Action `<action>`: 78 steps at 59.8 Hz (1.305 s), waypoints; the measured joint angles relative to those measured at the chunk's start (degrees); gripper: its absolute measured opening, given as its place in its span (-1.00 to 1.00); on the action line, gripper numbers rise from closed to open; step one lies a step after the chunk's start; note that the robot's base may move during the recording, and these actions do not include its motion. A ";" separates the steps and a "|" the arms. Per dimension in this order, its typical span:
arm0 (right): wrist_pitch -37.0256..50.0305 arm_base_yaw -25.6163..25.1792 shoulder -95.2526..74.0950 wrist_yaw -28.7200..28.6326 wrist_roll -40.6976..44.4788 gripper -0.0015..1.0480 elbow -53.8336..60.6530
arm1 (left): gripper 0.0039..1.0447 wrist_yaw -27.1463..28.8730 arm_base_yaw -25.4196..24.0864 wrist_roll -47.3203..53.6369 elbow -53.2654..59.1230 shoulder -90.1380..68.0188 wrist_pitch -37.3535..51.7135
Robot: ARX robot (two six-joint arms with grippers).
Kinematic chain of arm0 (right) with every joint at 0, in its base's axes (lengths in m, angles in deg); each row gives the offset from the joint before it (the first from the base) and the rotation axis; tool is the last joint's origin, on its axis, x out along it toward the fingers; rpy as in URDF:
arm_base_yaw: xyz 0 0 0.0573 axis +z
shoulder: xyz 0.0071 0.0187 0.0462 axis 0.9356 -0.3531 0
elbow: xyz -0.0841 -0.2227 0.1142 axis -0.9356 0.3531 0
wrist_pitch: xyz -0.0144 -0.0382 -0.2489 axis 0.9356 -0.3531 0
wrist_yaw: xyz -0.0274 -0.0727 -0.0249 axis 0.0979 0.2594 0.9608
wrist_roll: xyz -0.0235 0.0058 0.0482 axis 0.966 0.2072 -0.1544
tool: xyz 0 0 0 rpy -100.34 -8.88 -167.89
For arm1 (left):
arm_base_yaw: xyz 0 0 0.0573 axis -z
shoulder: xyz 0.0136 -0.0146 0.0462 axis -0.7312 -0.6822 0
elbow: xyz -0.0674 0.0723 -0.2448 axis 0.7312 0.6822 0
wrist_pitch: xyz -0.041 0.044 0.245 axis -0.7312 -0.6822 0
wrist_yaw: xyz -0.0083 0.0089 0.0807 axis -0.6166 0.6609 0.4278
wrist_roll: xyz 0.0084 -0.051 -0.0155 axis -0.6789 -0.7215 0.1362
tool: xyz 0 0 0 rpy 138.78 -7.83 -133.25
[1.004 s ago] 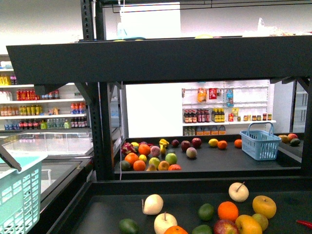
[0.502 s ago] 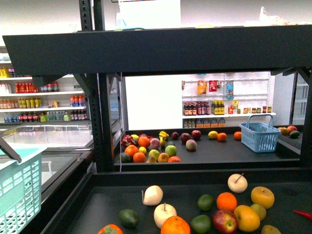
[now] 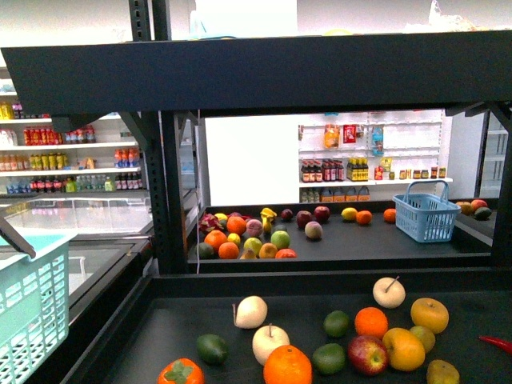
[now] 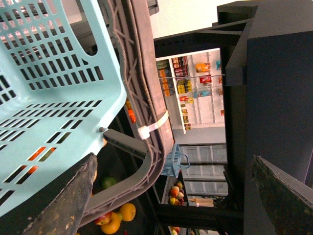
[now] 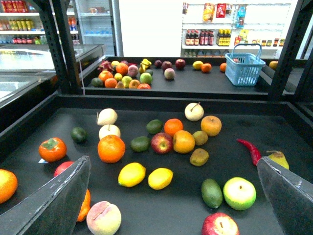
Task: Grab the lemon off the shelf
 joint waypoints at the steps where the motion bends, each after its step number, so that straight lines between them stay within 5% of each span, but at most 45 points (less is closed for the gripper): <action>1: 0.00 0.00 0.00 -0.02 0.00 0.95 0.00 | 0.86 -0.02 0.07 -0.35 -0.42 -0.68 0.37; 49: 0.00 0.00 0.00 -0.02 0.00 0.95 0.00 | 0.84 0.74 0.39 -3.19 -14.93 -14.78 3.15; 71: 0.00 0.00 0.00 0.00 0.00 0.95 0.00 | -0.41 2.54 1.25 -2.25 -17.03 -17.46 0.92; 78: 0.00 0.00 0.00 0.00 0.00 0.95 0.00 | -0.68 2.51 1.25 -3.48 -17.00 -17.66 0.92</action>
